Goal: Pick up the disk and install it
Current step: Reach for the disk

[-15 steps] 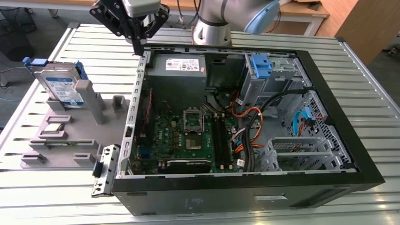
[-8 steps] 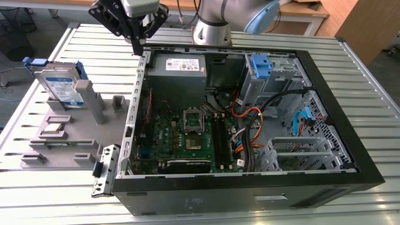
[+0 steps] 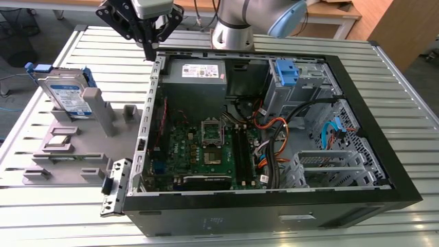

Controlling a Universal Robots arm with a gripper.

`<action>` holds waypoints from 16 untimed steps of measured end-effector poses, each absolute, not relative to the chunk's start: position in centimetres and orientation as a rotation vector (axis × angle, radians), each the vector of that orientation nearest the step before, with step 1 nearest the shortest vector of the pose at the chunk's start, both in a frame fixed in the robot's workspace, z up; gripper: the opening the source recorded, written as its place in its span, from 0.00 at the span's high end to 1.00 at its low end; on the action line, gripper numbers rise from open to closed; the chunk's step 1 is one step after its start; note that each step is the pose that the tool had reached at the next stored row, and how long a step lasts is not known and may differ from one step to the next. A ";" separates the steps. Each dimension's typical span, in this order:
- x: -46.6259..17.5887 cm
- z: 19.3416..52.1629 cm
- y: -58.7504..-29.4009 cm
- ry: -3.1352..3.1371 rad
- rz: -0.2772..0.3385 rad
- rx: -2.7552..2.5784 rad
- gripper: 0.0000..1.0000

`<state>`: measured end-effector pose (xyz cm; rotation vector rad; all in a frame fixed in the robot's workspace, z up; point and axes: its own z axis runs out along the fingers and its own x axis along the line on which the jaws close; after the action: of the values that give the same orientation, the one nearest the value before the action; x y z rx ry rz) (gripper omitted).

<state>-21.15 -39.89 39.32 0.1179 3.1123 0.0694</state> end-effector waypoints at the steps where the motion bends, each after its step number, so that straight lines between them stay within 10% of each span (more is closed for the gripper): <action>1: -21.4 39.3 -39.9 3.112 0.069 0.118 0.90; 16: -21.8 39.3 -39.9 3.112 0.069 0.118 0.90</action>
<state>-21.80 -39.90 39.32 0.1182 3.1122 0.0694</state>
